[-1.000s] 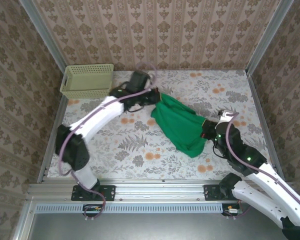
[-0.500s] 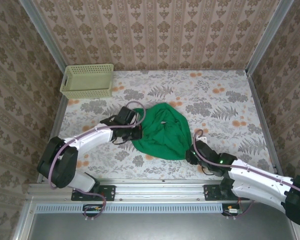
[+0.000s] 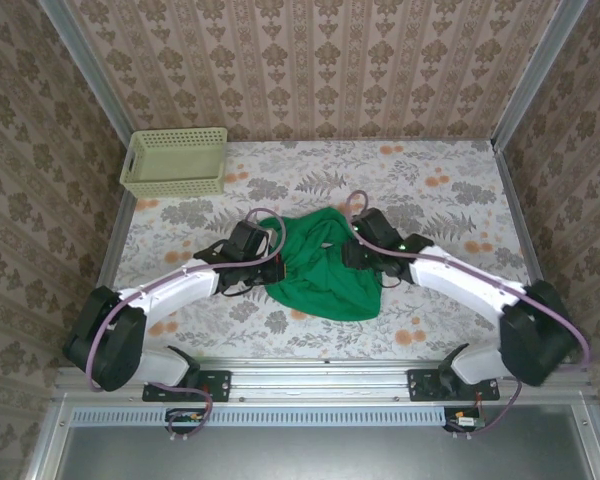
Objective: Fold the inside-out t-shirt
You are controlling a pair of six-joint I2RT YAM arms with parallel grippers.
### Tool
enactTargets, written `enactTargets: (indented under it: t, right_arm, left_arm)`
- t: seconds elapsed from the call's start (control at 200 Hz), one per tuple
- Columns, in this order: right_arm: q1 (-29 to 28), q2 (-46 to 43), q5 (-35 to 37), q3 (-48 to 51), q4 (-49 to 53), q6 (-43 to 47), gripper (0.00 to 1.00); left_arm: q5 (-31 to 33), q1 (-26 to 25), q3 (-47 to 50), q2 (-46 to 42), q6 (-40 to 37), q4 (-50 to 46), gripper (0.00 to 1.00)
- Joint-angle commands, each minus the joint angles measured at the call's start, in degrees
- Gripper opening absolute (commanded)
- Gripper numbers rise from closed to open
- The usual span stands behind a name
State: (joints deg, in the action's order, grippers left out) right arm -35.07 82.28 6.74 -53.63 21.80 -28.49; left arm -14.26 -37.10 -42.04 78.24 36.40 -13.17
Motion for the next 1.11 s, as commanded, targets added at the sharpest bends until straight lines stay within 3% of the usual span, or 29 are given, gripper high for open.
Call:
enactTargets:
  t: [0.0, 0.395, 0.755, 0.855, 1.025, 1.1]
  right_arm:
    - [0.6, 6.0, -3.9, -3.9, 0.6, 4.1, 0.44]
    - [2.0, 19.0, 6.0, -12.7, 2.3, 8.8, 0.39]
    - [3.3, 24.2, 8.5, -19.0, 4.9, 11.3, 0.37]
    - [3.3, 26.4, 11.0, -22.1, 7.7, 12.0, 0.31]
    - [3.3, 25.0, 11.7, -22.6, 8.0, 12.3, 0.05]
    - [3.3, 22.7, 12.6, -22.6, 8.6, 12.6, 0.0]
  left_arm:
    - [0.6, -0.2, 0.6, -1.2, 0.9, 1.1, 0.0]
    - [-0.2, -1.3, 2.2, -1.4, 2.8, 4.5, 0.0]
    - [0.2, -1.4, 1.5, -1.4, 2.4, 3.8, 0.0]
    - [-0.2, -1.5, 1.5, -1.5, 2.3, 4.0, 0.0]
    - [1.1, -1.5, 0.2, -1.7, 1.6, 2.4, 0.0]
    - [1.4, -0.9, -0.7, -1.9, 0.8, 1.4, 0.0]
